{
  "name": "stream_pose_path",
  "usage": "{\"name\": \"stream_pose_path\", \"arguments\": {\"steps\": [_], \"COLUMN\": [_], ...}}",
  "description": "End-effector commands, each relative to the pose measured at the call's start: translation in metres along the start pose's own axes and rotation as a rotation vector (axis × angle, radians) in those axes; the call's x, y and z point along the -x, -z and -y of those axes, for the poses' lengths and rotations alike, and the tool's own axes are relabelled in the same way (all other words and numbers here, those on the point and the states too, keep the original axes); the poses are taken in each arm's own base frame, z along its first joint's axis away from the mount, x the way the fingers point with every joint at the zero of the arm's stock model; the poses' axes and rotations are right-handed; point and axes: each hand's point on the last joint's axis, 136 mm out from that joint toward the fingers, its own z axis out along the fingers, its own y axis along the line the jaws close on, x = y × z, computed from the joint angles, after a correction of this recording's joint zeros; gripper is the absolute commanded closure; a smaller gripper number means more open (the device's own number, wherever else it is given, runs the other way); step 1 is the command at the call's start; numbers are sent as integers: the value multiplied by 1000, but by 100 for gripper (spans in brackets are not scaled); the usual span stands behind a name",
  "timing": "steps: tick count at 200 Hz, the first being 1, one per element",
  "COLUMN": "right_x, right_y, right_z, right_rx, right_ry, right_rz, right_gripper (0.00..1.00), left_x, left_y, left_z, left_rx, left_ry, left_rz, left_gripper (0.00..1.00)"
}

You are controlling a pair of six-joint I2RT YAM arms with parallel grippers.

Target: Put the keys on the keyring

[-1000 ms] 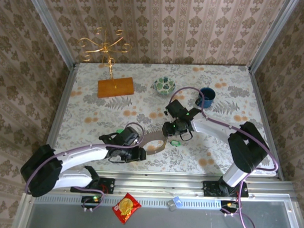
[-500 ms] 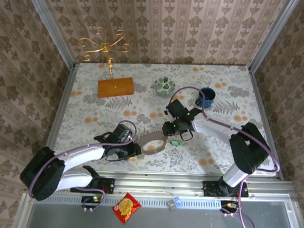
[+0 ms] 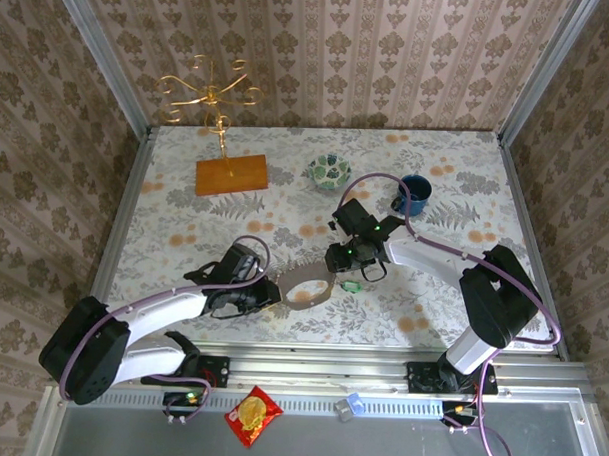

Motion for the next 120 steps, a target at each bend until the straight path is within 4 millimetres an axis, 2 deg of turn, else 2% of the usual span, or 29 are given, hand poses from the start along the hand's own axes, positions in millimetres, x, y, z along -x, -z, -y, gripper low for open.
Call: {"name": "stream_pose_path", "arguments": {"steps": [1, 76, 120], "right_x": [-5, -10, -13], "right_y": [8, 10, 10], "right_z": [-2, -3, -8], "right_rx": [6, 10, 20], "right_ry": [17, 19, 34], "right_rz": [5, 0, -7], "right_gripper": [64, 64, 64], "left_x": [-2, -13, -25], "left_y": [-4, -11, -23], "left_z": [2, 8, 20], "left_rx": [-23, -50, -92], "left_ry": [-7, -20, -37], "left_rz": [-19, -73, -139], "left_gripper": [85, 98, 99]}}
